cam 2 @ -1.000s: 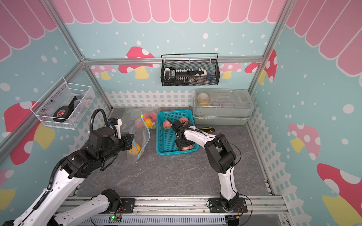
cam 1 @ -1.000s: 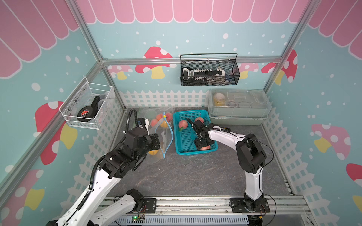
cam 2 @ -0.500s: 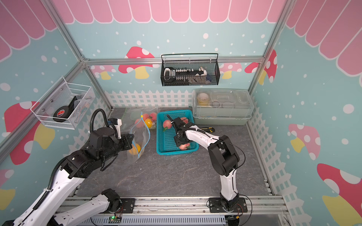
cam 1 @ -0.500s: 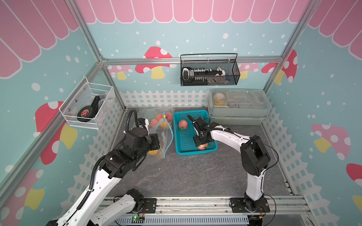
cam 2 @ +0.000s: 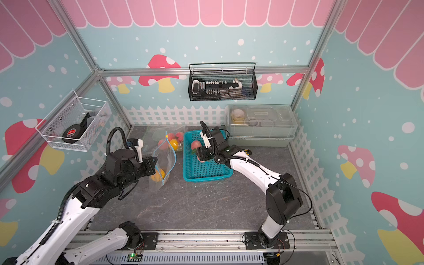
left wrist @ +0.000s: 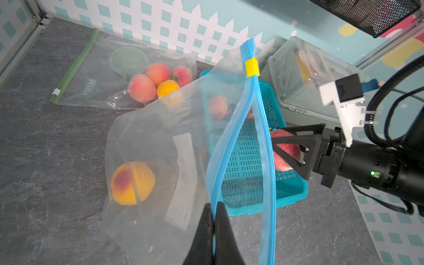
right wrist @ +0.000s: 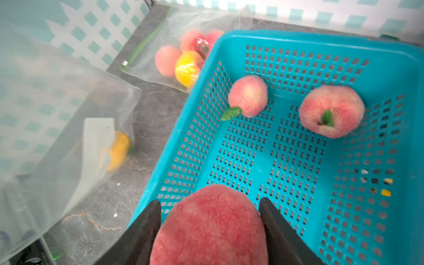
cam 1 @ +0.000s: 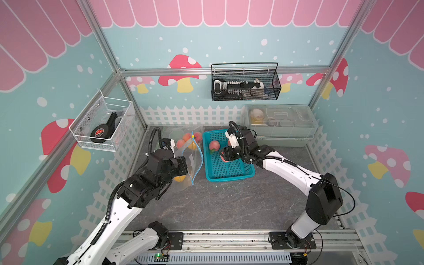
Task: Place the peach in a zip-top bag and seal the zipper
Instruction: Pick up the peach from the basket, then place the peach in the zipper food storage bag.
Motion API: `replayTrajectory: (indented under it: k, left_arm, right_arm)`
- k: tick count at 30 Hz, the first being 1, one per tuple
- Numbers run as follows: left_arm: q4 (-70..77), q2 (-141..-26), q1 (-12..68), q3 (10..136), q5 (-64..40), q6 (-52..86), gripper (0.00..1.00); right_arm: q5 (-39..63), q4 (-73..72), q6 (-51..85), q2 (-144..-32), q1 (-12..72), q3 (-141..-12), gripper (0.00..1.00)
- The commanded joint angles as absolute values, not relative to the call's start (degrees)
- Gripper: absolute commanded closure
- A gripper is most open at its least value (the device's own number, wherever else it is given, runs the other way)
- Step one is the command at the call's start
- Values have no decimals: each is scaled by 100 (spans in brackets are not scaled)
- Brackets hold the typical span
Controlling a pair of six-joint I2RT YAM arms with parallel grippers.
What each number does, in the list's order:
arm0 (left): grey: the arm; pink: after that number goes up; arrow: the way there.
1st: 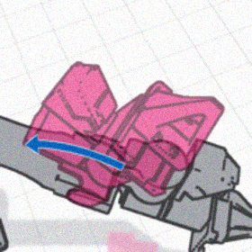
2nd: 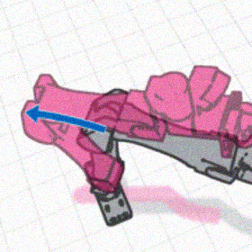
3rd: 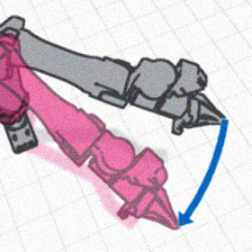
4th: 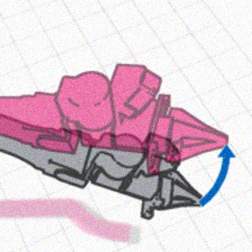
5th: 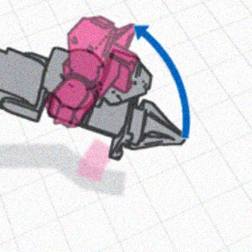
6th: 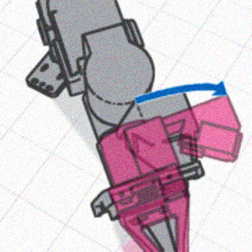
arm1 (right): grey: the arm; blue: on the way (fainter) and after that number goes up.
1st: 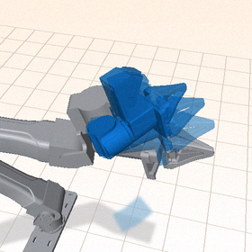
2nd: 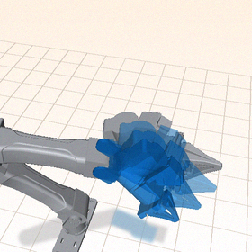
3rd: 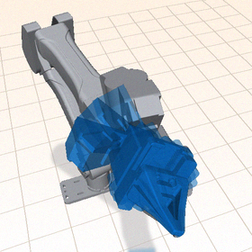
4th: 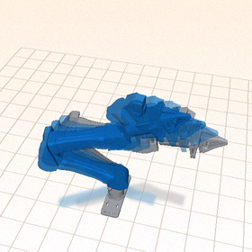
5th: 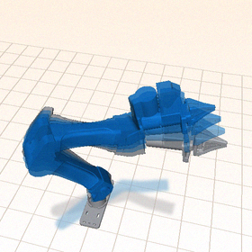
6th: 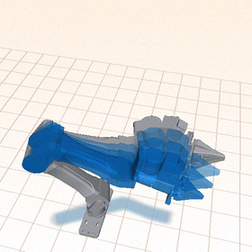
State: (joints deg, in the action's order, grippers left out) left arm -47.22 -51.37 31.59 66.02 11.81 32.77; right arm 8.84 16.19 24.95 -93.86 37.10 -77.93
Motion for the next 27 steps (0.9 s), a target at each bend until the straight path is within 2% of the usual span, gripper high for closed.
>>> replayTrajectory:
  k: [1,9,16,27]
  left_arm:
    - [-4591,-5189,3173,6567,1215,3304,100]
    - [-4525,-5350,3179,6593,1160,3403,100]
    - [-4500,-5431,3182,6697,1081,3406,100]
    - [-4501,-5440,3176,6832,902,3438,100]
  right_arm:
    - [1508,791,2712,-9106,3685,-7761,43]
    - [2588,-301,3022,-8784,3734,-7947,43]
    - [3119,-661,3072,-8878,4048,-8236,43]
    - [3240,-675,2958,-9400,4633,-8670,43]
